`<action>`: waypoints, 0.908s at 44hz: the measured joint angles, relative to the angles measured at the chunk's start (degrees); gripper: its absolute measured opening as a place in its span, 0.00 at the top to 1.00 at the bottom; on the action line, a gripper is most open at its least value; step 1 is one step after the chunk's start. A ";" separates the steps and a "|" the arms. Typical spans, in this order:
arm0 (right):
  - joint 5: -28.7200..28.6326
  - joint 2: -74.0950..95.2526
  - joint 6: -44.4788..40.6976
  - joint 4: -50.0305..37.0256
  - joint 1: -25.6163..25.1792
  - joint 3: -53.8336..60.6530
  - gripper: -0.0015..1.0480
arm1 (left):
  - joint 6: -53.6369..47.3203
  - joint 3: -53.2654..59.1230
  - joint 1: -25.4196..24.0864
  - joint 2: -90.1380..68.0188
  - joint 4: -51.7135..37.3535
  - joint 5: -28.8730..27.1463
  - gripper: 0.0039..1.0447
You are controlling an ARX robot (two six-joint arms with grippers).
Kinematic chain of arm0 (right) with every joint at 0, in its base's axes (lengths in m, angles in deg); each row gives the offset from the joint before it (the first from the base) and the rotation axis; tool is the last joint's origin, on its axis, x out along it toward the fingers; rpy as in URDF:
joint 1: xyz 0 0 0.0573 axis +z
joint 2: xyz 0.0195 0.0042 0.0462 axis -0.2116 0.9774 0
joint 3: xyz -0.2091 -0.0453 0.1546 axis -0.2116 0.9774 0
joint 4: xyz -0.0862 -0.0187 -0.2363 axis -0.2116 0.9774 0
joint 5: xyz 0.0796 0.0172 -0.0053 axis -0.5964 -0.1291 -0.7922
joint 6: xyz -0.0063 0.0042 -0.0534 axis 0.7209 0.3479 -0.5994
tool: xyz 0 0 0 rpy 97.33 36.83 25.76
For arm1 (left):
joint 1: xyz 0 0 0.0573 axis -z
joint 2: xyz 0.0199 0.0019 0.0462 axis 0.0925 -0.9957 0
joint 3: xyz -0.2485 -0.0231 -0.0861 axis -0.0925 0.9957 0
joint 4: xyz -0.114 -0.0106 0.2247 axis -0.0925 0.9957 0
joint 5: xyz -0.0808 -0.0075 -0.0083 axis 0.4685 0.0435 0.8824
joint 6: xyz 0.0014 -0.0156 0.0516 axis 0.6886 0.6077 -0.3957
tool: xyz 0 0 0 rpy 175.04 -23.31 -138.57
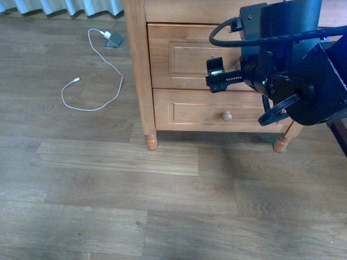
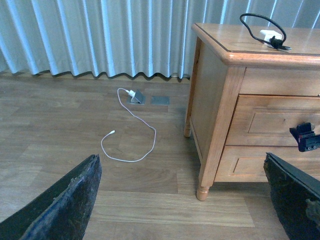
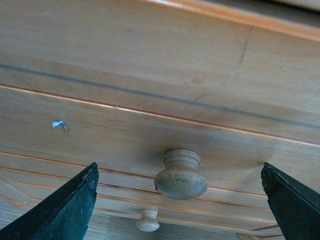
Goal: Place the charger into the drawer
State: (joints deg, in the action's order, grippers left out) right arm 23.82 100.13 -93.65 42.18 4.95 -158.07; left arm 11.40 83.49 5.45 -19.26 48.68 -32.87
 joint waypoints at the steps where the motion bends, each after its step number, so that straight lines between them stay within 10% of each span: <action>1: 0.22 0.26 0.20 0.02 0.00 -0.17 0.08 | 0.00 0.00 0.00 0.00 0.00 -0.02 0.06; 40: 0.81 -0.02 4.61 -0.59 0.22 -0.31 0.08 | 0.00 0.00 0.02 0.00 0.00 0.00 0.06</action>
State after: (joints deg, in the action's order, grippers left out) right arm 24.63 100.11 -89.04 41.59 5.17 -158.38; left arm 11.40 83.49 5.47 -19.26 48.68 -32.87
